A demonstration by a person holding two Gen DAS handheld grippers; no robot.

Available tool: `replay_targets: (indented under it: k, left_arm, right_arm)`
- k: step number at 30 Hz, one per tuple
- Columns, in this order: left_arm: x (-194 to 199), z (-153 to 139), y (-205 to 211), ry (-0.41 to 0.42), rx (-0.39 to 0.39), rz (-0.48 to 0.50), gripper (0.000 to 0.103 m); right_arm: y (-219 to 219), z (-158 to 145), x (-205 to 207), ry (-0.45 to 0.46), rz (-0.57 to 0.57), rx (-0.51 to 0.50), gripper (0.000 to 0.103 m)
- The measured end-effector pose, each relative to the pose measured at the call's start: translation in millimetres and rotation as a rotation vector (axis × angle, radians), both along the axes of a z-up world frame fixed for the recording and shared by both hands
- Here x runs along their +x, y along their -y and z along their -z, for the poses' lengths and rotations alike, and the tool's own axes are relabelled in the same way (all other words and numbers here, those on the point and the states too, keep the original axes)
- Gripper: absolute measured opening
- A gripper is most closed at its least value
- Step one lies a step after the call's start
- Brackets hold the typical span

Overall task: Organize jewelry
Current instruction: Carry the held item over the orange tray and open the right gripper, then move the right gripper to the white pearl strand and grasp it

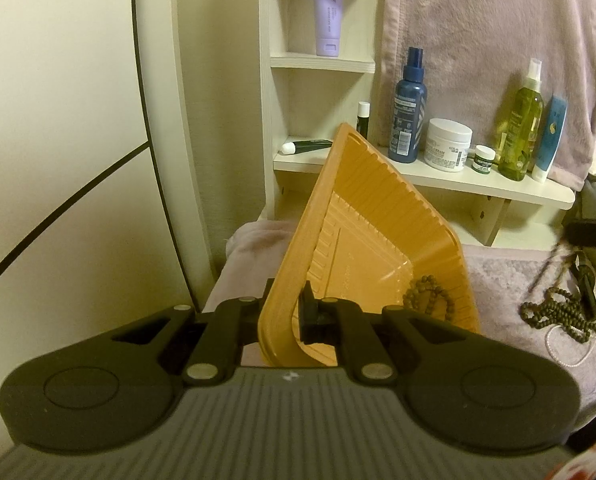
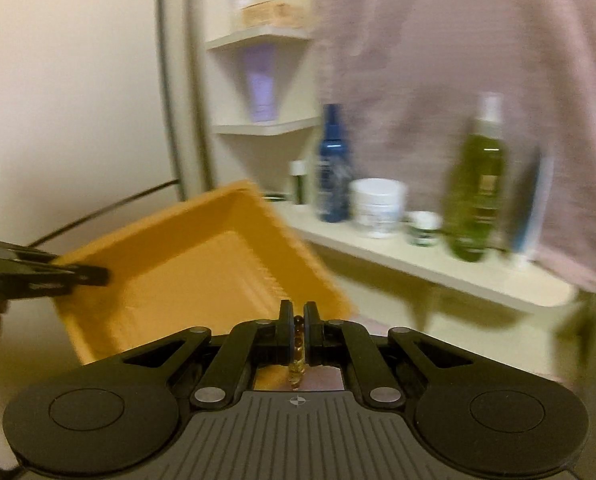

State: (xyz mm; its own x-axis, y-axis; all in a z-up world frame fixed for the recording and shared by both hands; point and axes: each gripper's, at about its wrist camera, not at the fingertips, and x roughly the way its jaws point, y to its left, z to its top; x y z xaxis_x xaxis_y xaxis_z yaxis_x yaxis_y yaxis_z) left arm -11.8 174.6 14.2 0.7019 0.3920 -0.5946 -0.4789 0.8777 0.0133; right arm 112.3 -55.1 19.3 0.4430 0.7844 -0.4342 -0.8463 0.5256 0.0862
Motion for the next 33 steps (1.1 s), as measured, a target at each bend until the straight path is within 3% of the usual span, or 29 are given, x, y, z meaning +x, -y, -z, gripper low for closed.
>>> replay_targets:
  k: [9, 16, 33]
  left_arm:
    - [-0.8, 0.0, -2.7, 0.008, -0.011, 0.003, 0.008]
    - [-1.1, 0.0, -3.3, 0.009, -0.013, 0.004, 0.008]
    - [-1.0, 0.9, -4.0, 0.005, -0.008, 0.003, 0.008]
  right_arm:
    - [-62.6, 16.4, -11.3, -0.056, -0.119, -0.014, 0.004]
    - [-79.9, 27.2, -9.7, -0.109, -0.142, -0.025, 0.005]
    - [-22.4, 39.2, 7.6, -0.148, 0.063, -0.006, 0.005]
